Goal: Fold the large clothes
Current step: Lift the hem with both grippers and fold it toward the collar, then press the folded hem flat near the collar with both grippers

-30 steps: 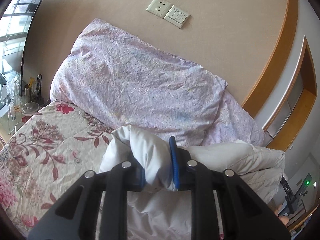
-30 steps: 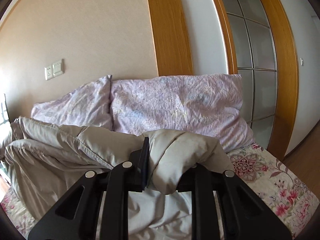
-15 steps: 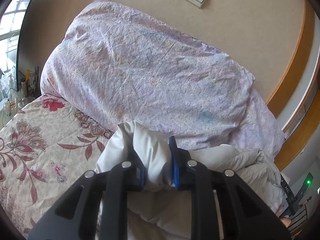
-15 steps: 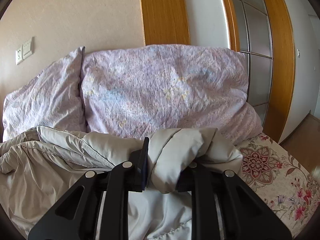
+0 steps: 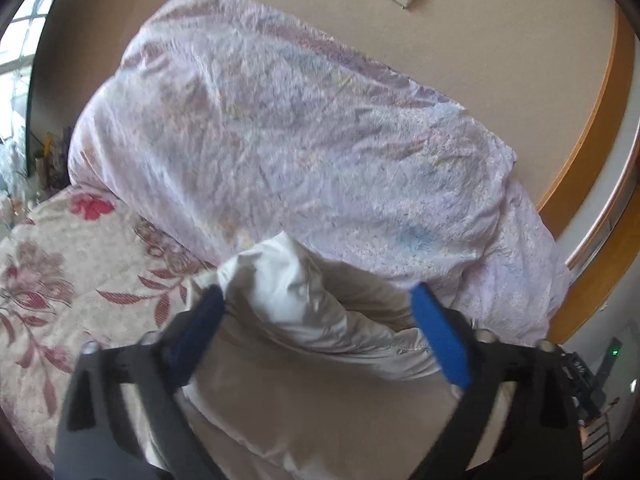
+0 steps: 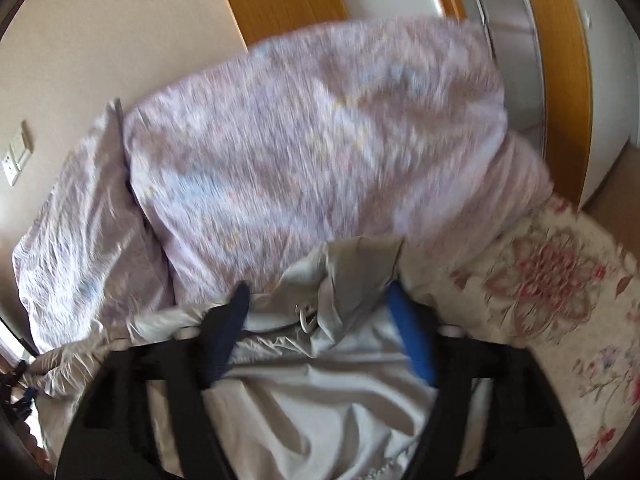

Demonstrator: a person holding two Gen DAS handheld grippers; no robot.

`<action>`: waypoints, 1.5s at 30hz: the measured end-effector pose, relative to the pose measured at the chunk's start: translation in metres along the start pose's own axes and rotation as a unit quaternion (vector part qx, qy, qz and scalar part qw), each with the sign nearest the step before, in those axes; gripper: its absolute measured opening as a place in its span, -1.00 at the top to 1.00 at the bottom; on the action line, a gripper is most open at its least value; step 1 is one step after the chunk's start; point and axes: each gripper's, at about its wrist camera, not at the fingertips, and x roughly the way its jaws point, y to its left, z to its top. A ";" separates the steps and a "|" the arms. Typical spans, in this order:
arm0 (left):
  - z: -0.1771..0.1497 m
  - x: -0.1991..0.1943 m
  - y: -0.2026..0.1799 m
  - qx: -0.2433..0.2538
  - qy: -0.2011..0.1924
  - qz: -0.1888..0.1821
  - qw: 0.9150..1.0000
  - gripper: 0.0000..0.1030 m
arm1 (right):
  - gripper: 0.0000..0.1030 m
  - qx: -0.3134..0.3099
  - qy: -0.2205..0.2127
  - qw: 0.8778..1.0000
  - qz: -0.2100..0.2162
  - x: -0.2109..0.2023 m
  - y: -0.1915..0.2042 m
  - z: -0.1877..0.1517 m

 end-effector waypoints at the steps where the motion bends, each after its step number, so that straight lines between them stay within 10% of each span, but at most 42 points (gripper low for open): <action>1: 0.002 -0.008 -0.003 0.013 -0.016 0.009 1.000 -0.96 | -0.73 -0.011 -0.016 1.000 0.000 -0.009 0.003 0.002; 9: -0.041 -0.032 -0.049 0.133 -0.004 0.024 0.991 -0.96 | -0.59 -0.181 0.060 0.979 0.072 -0.019 0.059 -0.045; 17: -0.090 0.029 -0.086 0.258 0.032 0.116 0.959 -0.96 | -0.59 -0.239 0.141 0.960 0.022 0.036 0.079 -0.087; 27: -0.085 0.092 -0.060 0.176 0.082 0.166 0.967 -0.97 | -0.71 -0.204 0.151 0.967 -0.004 0.083 0.074 -0.097; 45: -0.095 0.139 -0.065 0.197 0.100 0.222 0.950 -0.97 | -0.85 -0.199 0.198 0.960 -0.020 0.134 0.073 -0.103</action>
